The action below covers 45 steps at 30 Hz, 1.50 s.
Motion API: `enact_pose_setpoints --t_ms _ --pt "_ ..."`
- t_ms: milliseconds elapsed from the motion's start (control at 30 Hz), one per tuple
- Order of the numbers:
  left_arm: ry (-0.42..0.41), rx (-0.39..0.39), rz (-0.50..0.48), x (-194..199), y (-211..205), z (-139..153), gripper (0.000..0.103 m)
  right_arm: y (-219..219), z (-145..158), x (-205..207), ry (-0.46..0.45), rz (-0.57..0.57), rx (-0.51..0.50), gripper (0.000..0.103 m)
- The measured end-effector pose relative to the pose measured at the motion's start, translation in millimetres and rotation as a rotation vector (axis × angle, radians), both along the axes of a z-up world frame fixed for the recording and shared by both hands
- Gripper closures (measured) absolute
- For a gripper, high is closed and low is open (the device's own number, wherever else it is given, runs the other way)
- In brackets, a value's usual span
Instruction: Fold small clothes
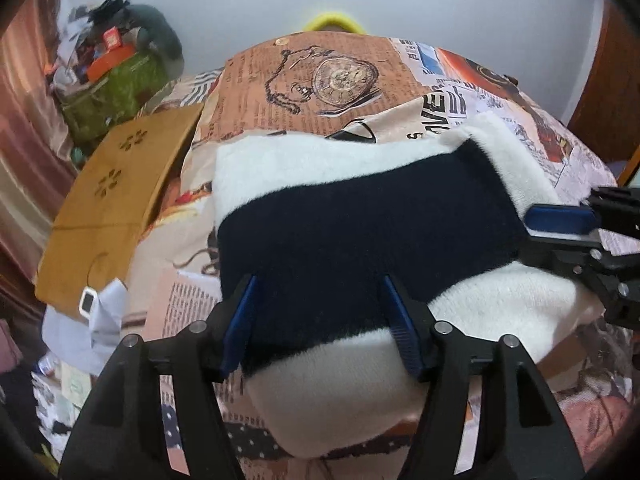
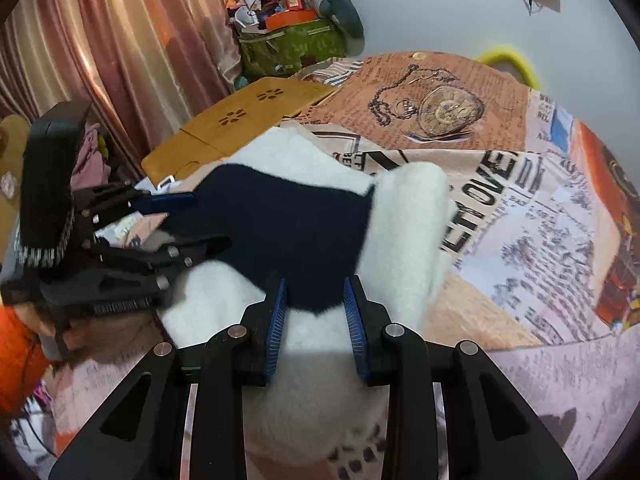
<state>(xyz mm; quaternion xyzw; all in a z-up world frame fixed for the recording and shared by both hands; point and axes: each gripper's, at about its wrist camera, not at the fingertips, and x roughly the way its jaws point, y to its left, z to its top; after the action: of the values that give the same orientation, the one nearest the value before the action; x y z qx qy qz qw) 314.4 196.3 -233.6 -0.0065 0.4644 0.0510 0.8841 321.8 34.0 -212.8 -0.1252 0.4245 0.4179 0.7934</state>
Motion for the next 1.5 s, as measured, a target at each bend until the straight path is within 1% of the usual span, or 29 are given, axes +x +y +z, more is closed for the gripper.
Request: enact_pose_setpoints --t_ms 133,267,333,367,467,600,633,667,733,867,933,1067,1133,1200,1233,1267,1300,1333,1400,1433,1467,1500 --pt "0.001 0.020 0.013 -18 -4 3 0.034 -9 3 -15 -0.039 -0.004 -0.011 0.075" --pt "0.003 -0.020 0.058 -36 -1 11 0.033 -17 10 -26 -0.072 -0.017 -0.031 0.069" --pt "-0.017 -0.037 0.098 -47 3 22 0.033 -26 20 -35 -0.089 -0.048 -0.017 0.064" --pt "-0.026 -0.038 0.112 -51 4 27 0.033 -31 26 -39 -0.095 -0.057 -0.003 0.058" --pt "-0.078 -0.036 0.148 -67 4 54 0.033 -43 48 -51 -0.130 -0.072 0.040 0.057" --pt "-0.205 -0.038 0.148 -95 -7 107 0.033 -58 93 -70 -0.219 -0.094 0.126 0.056" --pt "-0.254 -0.035 0.144 -105 -13 126 0.033 -63 105 -75 -0.240 -0.099 0.155 0.056" --pt "-0.284 -0.035 0.141 -112 -16 138 0.032 -67 116 -81 -0.259 -0.105 0.180 0.055" --pt "-0.368 -0.039 0.128 -129 -26 169 0.028 -74 137 -94 -0.303 -0.112 0.229 0.055" --pt "-0.528 -0.017 0.084 -167 -52 223 0.027 -88 178 -123 -0.392 -0.119 0.331 0.054" --pt "-0.600 0.001 0.060 -187 -66 242 0.027 -95 195 -139 -0.439 -0.112 0.395 0.054" --pt "-0.701 0.035 0.038 -223 -88 264 0.027 -103 214 -168 -0.508 -0.116 0.461 0.054" --pt "-0.738 0.032 0.034 -240 -96 269 0.024 -106 220 -185 -0.554 -0.132 0.480 0.046" --pt "-0.764 0.032 0.040 -253 -101 271 0.021 -110 221 -197 -0.595 -0.158 0.496 0.034" --pt "-0.775 0.034 0.044 -259 -104 271 0.019 -112 222 -205 -0.610 -0.176 0.502 0.032" --pt "-0.782 0.037 0.049 -264 -107 271 0.017 -112 221 -209 -0.615 -0.184 0.505 0.028" --pt "-0.789 0.038 0.051 -269 -109 271 0.013 -112 219 -212 -0.616 -0.190 0.505 0.022" --pt "-0.798 0.034 0.051 -274 -111 270 0.008 -111 217 -213 -0.615 -0.197 0.502 0.019" --pt "-0.807 0.024 0.050 -279 -112 269 0.000 -108 215 -213 -0.618 -0.208 0.489 0.010" --pt "-0.809 0.015 0.051 -282 -113 267 0.000 -108 215 -214 -0.620 -0.214 0.486 0.007" --pt "-0.806 0.009 0.052 -283 -113 267 0.000 -107 214 -214 -0.623 -0.219 0.483 0.000" --pt "-0.802 0.003 0.052 -284 -113 266 0.000 -106 215 -214 -0.628 -0.223 0.483 0.000"
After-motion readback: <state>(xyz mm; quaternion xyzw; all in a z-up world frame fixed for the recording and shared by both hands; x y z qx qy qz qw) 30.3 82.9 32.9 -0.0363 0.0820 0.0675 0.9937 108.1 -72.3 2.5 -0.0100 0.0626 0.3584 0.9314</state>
